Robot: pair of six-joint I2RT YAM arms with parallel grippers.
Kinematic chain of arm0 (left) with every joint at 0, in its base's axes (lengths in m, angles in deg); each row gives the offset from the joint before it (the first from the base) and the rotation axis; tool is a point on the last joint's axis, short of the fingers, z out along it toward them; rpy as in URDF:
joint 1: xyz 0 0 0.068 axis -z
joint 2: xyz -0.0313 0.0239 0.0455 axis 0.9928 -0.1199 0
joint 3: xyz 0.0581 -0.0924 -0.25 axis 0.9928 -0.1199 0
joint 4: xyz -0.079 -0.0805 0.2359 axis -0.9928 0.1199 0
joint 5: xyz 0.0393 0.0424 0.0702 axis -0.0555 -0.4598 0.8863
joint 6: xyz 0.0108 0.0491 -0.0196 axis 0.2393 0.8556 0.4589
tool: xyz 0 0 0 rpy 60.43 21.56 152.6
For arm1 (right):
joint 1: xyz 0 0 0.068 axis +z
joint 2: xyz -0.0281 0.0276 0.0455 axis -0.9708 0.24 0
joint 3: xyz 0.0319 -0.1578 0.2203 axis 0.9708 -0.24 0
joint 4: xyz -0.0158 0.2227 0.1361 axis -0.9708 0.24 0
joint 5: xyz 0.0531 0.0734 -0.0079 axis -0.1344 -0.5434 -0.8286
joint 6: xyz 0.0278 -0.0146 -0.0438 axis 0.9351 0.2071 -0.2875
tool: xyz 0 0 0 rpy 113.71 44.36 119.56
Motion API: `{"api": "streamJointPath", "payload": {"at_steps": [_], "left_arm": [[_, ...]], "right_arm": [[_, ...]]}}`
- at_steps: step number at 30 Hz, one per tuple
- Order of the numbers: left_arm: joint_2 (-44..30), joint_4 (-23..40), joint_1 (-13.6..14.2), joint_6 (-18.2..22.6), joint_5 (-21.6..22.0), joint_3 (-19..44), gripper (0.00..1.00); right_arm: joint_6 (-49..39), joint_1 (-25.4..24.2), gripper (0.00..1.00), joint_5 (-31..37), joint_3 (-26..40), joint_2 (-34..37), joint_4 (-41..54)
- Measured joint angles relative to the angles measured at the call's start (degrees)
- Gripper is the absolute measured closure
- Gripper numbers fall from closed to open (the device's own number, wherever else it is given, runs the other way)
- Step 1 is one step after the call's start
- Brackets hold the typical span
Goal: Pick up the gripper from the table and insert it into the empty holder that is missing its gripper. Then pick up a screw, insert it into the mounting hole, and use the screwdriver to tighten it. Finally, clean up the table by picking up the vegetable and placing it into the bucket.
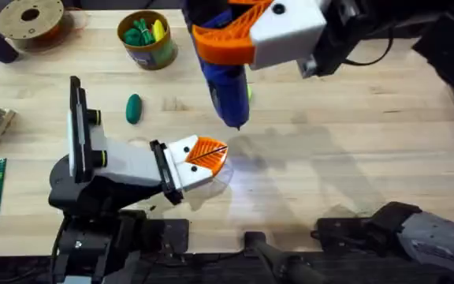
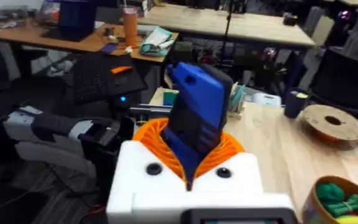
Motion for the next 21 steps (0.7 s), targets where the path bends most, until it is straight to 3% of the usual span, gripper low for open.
{"api": "streamJointPath", "payload": {"at_steps": [5,10,15,18,21], "left_arm": [[0.0,0.0,0.0,0.0,0.02,0.0,0.997],[0.0,0.0,0.0,0.0,0.02,0.0,0.997],[0.0,0.0,0.0,0.0,0.02,0.0,0.997],[0.0,0.02,0.0,0.0,0.02,0.0,0.997],[0.0,0.0,0.0,0.0,0.02,0.0,0.997]], "right_arm": [[0.12,0.27,0.994,2.15,-0.15,-2.74,0.47],[0.24,0.27,0.994,2.89,-2.12,-9.82,0.78],[0.25,0.3,0.994,4.84,-11.54,-18.56,-0.64],[0.96,0.32,0.994,7.27,-20.05,-21.95,-9.34],[1.82,0.32,0.994,9.64,-20.46,-22.02,-13.91]]}}
